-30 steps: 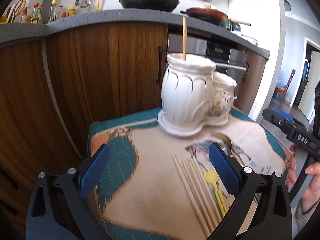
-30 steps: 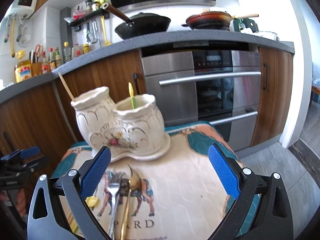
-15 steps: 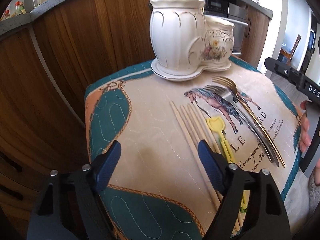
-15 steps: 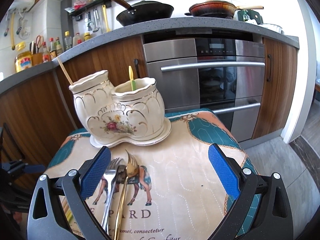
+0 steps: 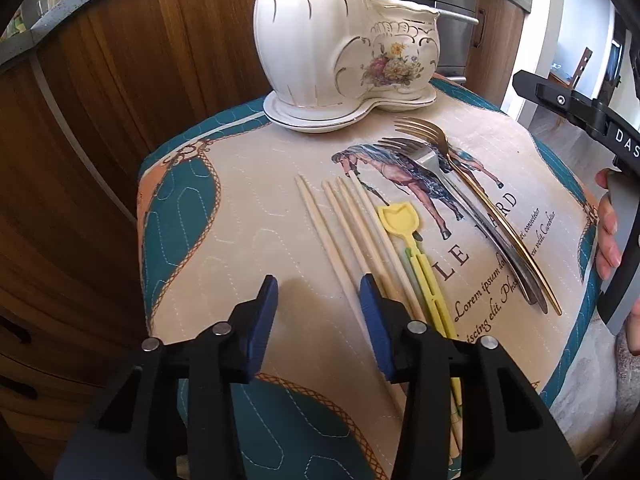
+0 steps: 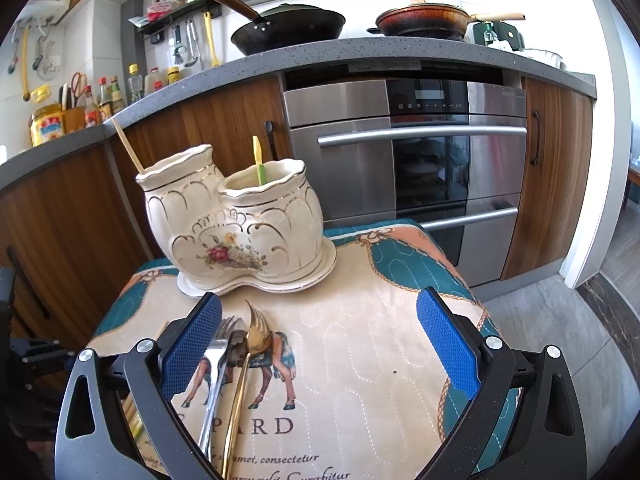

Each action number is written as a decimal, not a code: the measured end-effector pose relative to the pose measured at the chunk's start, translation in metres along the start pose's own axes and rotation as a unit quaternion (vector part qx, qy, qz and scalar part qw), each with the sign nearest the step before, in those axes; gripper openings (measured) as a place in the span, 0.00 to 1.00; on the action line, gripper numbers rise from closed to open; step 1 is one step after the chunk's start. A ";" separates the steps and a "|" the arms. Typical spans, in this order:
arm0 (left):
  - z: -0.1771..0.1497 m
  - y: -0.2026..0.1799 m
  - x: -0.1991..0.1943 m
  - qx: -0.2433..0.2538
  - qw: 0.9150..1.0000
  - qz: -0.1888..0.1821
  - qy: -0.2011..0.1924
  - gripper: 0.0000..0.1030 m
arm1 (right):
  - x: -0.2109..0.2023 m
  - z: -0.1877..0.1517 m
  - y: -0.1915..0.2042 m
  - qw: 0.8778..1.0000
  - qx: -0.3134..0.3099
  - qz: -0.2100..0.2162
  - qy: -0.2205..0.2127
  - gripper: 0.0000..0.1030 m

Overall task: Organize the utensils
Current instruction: 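Grasp another wooden chopstick with the left tool while the right tool grasps the gold fork, then carry chopstick into the larger cup with left while right puts gold fork into smaller cup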

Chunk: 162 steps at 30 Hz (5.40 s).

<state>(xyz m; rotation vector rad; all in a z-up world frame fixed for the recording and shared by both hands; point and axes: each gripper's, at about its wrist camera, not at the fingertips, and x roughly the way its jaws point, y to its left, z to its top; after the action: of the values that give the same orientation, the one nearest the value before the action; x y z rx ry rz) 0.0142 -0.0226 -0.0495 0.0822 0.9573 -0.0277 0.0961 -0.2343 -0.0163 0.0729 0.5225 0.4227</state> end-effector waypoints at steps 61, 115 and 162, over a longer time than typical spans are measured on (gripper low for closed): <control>-0.001 0.040 -0.014 -0.054 0.984 -0.121 -0.116 0.06 | 0.040 -0.023 0.053 0.985 -0.047 0.028 0.161 0.05; 0.165 0.034 -0.077 -0.070 0.896 -0.239 -0.367 0.06 | -0.035 0.146 0.066 0.974 -0.032 0.063 -0.217 0.05; 0.145 0.038 -0.037 -0.053 0.928 -0.115 -0.350 0.06 | 0.057 0.112 0.032 0.992 -0.015 0.076 -0.098 0.05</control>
<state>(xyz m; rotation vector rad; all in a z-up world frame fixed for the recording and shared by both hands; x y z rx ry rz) 0.1136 0.0025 0.0657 -0.1361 0.2463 -0.2099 0.1850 -0.1778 0.0594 0.1240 0.3173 0.5667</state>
